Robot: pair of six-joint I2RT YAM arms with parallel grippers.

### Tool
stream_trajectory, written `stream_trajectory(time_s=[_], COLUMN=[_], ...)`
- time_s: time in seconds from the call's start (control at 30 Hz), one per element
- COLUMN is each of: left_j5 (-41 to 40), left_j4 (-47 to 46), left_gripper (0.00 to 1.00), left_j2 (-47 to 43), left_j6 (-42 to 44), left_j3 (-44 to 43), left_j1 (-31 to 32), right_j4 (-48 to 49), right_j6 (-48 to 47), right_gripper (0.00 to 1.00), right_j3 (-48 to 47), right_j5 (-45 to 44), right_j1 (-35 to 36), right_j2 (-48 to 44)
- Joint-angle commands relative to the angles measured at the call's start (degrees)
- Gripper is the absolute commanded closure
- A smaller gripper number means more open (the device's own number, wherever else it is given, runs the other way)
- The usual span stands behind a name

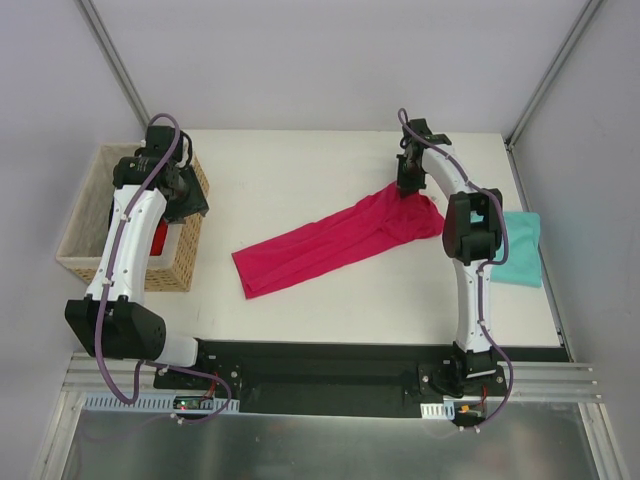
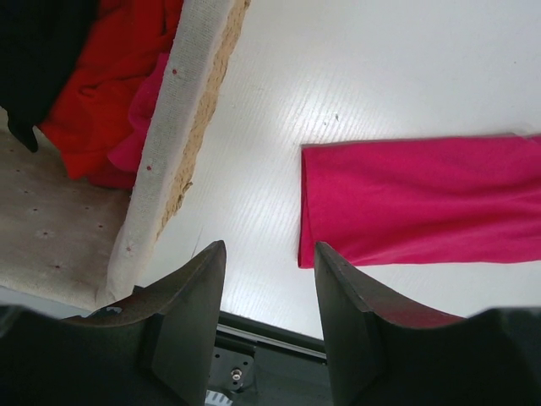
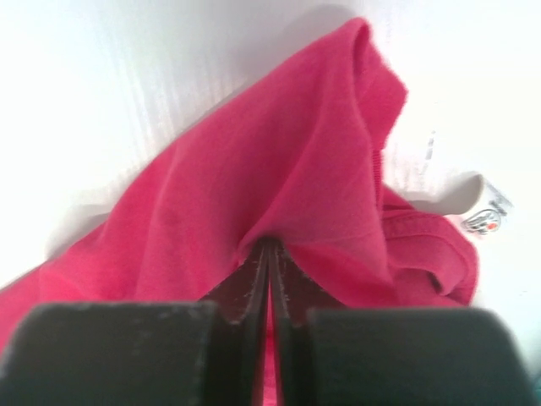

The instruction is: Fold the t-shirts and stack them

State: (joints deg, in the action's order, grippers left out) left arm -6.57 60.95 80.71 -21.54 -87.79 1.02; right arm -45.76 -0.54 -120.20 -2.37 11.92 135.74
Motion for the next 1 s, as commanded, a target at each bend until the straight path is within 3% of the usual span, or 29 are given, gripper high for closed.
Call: stream_trajectory(time_s=[0.0,0.03,0.07,0.17,0.43,0.73,0.97], left_j5=[-0.29,-0.20,-0.11,-0.11,1.56,8.31,10.17], left_j4=[1.89,1.89,1.89,1.98,0.05,-9.61,-17.35], left_gripper=[0.54,0.54,0.54,0.54,0.54,0.52,0.52], left_j2=[0.50,0.59,0.68,0.59,0.94,5.86,10.60], left_j6=[0.80,0.80,0.71,0.71,0.97,2.38,3.08], left_j3=[-2.39,-2.30,-2.30,-2.21,0.68,13.15,20.02], left_j1=[-0.66,-0.66,-0.66,-0.66,-0.66,-0.66,-0.66], right_j4=[0.06,0.05,0.05,0.49,2.95,6.38,3.22], right_j6=[-1.14,-1.13,-0.79,0.09,2.47,3.00,3.00], right_gripper=[0.90,0.86,0.77,0.71,0.70,0.69,0.69], right_j3=[-0.83,-0.56,-0.30,1.37,7.43,13.85,13.68], right_j5=[-6.23,-6.85,-7.64,-10.01,-15.73,-17.05,-15.91], right_j1=[-0.23,-0.49,-0.58,-0.85,-0.59,1.35,3.02], right_j2=[-1.18,-1.36,-1.97,-4.33,-15.23,-31.05,-34.49])
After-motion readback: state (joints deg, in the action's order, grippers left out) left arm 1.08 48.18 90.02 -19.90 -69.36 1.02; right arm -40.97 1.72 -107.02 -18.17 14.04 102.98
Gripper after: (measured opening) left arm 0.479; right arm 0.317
